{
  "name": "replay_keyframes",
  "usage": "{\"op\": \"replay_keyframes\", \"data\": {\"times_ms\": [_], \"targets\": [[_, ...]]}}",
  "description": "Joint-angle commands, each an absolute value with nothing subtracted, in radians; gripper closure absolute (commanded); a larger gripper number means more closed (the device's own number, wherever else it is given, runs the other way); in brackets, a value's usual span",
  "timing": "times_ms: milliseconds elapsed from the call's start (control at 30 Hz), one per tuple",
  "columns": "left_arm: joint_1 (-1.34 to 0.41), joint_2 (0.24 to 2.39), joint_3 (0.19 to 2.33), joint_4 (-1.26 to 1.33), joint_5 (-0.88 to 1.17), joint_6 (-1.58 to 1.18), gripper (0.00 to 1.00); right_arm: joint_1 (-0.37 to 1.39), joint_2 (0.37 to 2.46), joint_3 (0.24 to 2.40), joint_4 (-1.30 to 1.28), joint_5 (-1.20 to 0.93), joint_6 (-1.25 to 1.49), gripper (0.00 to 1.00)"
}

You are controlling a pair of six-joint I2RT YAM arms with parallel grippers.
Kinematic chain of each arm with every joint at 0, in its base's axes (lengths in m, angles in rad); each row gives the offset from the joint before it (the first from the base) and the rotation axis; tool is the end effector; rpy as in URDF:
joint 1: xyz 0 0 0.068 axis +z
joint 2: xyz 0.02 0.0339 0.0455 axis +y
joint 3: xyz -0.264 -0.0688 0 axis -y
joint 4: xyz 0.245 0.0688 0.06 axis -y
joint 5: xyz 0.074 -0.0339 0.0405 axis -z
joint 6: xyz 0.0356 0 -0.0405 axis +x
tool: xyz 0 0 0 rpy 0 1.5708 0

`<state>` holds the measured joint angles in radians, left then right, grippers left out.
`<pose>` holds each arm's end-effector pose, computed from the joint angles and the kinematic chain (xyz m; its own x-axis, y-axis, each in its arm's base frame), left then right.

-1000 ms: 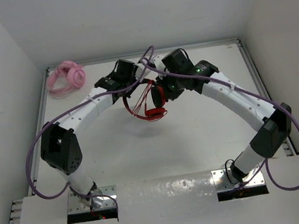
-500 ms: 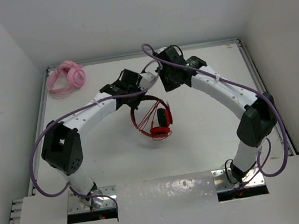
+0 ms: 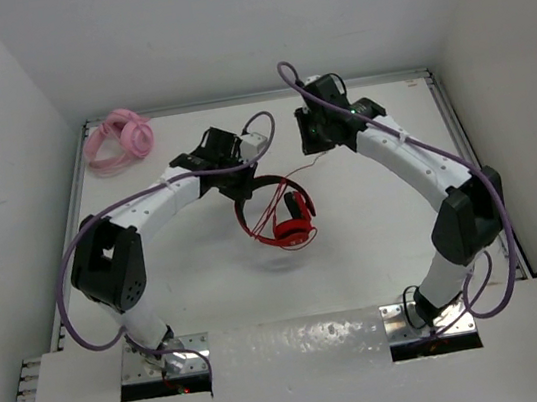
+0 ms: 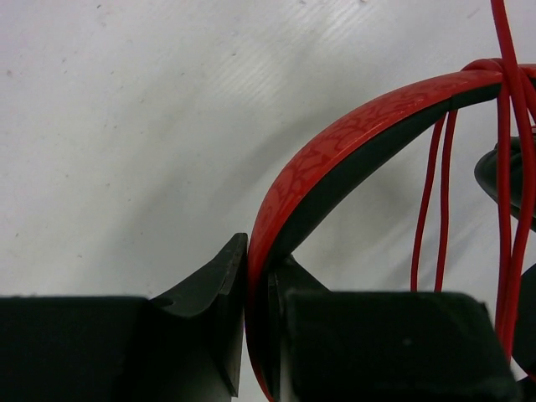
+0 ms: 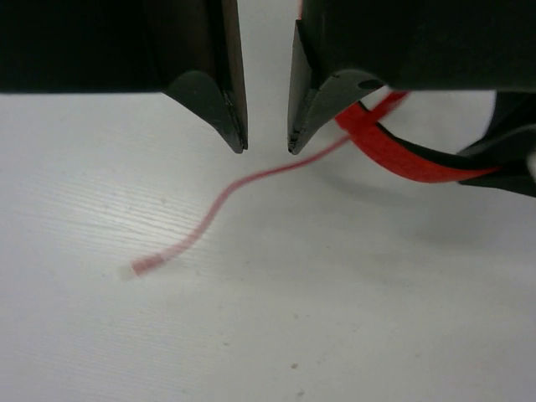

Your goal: Wrap the headphones

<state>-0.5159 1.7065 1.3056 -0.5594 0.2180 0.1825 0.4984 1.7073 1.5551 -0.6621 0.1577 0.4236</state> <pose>0.3155 -0.1878 0.2456 -0.5939 0.5405 -0.5959 0.7091 0.7017 -0.0702 0.3383 0.1777 0.3178 -0.7375 0.0608 -0.6727 -0.0815 0.9806 0.1780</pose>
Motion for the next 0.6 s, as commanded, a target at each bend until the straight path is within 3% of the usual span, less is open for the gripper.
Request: {"op": "replay_keyframes", "data": {"times_ms": [0, 133, 367, 567], "targets": [[-0.465, 1.649, 1.296, -0.486, 0.256, 0.138, 1.00, 0.462, 1.591, 1.493, -0.608, 0.181, 0.413, 0.73], [-0.463, 1.654, 1.276, -0.427, 0.144, 0.184, 1.00, 0.459, 1.527, 1.378, -0.563, 0.193, 0.354, 0.66], [-0.465, 1.655, 1.371, -0.481, 0.155, 0.366, 1.00, 0.459, 1.387, 1.131, -0.289, -0.023, 0.067, 0.56], [-0.457, 1.635, 1.569, -0.649, 0.294, 0.456, 1.00, 0.413, 1.203, 0.899, -0.012, -0.046, -0.061, 0.31]]}}
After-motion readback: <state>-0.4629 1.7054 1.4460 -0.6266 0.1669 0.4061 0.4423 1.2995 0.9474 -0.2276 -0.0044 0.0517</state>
